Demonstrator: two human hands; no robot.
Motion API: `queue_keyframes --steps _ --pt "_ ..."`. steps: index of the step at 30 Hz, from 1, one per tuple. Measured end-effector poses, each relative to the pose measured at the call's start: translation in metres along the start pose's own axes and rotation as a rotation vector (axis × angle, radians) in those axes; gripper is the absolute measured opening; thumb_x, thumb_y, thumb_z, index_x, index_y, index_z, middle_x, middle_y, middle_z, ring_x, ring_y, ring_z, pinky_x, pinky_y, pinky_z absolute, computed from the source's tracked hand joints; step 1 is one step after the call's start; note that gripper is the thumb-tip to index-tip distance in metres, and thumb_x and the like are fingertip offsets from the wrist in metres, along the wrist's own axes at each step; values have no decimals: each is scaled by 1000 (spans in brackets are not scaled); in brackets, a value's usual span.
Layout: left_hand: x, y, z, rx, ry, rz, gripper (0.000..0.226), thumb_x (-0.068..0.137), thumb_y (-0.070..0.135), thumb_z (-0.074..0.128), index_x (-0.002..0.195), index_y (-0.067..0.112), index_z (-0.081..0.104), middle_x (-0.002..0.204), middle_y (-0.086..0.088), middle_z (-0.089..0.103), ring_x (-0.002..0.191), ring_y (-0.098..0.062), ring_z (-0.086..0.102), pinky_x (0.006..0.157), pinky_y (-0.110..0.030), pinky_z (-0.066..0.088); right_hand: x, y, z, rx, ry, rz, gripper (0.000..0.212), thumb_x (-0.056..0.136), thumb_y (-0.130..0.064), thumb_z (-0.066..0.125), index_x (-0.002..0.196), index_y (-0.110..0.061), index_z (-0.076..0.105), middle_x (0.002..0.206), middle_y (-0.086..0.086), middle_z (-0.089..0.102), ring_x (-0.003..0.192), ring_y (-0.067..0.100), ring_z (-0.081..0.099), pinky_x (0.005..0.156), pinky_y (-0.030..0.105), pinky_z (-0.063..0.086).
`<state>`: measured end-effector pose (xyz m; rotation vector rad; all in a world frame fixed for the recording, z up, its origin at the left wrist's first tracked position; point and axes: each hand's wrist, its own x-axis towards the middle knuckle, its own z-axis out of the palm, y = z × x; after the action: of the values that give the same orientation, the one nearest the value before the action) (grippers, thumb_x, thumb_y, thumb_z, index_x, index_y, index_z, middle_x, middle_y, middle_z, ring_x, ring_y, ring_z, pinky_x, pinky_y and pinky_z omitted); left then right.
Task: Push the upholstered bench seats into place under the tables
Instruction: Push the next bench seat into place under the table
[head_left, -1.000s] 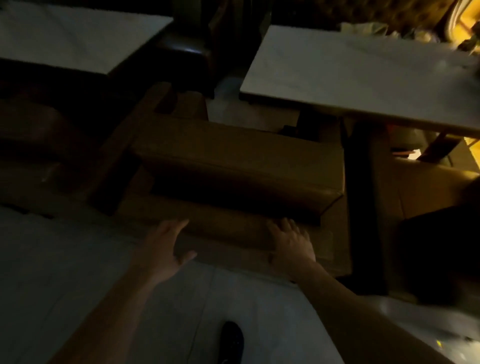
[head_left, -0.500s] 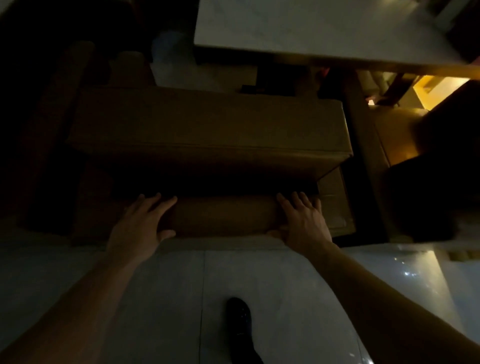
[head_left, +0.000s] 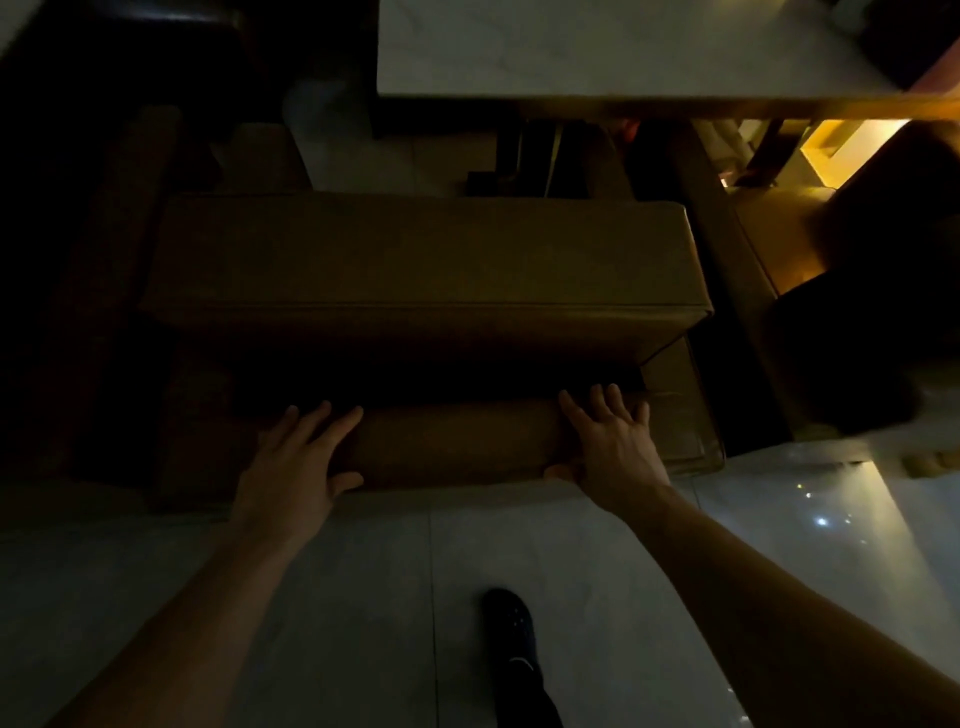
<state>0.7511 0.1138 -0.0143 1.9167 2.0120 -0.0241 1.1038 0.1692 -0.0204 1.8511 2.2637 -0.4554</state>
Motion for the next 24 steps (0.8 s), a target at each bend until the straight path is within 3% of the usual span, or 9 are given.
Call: queue_keyframes --steps 6,24 --pt "3 -3 1 48 27 29 73 88 52 59 152 40 24 159 -2 28 146 -34 20 110 -57 34 6 -1 -4 -13 -27 1 103 82 -65 62 157 -29 0 164 19 0 150 40 -8 117 66 1" --pt "11 5 3 2 47 -25 78 87 46 66 152 40 23 161 -2 24 147 -33 15 114 -56 27 14 9 -5 49 -25 -38 104 81 -63 64 157 -29 2 164 19 0 149 40 -9 116 66 -3"
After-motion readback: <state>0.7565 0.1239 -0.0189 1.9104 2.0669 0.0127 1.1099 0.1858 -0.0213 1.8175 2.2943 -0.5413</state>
